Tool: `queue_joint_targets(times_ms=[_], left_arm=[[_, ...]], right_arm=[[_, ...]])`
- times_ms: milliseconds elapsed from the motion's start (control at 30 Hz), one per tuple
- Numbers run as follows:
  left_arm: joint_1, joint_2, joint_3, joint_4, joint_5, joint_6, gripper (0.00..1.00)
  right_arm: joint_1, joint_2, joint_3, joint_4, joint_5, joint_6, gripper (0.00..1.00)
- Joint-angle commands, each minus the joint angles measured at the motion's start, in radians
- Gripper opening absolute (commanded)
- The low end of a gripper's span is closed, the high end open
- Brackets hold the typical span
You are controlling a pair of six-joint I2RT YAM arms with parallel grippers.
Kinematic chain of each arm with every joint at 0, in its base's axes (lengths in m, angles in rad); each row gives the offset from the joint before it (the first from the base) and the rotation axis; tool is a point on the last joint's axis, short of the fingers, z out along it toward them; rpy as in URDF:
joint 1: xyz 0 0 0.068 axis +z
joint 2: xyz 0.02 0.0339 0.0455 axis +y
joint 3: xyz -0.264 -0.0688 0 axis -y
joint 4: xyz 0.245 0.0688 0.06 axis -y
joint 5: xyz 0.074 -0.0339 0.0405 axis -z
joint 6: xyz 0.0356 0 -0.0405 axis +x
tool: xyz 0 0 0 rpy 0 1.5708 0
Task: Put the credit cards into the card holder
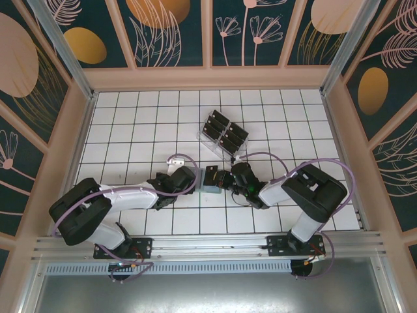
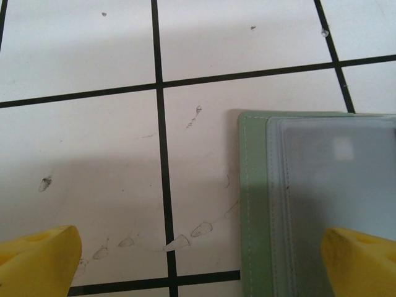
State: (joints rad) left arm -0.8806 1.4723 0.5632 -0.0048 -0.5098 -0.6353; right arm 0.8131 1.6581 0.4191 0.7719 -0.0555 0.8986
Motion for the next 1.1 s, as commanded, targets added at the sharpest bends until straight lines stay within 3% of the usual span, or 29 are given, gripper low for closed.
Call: queue_joint_targets(times_ms=[0,467,1067], left_arm=[[0.004,0.021,0.001,-0.005,-0.029,0.012,0.99],[0.004,0.029,-0.045,-0.003,-0.038,-0.042,0.99],[0.004,0.033,-0.052,0.000,-0.026,-0.055,0.98]], right_arm=[[-0.003,-0.024,0.008,-0.067,-0.017,-0.023,0.00],[0.031,-0.056,0.018,0.055,-0.032,0.047,0.00],[0.085,-0.021,-0.084,0.268,0.111,0.171,0.00]])
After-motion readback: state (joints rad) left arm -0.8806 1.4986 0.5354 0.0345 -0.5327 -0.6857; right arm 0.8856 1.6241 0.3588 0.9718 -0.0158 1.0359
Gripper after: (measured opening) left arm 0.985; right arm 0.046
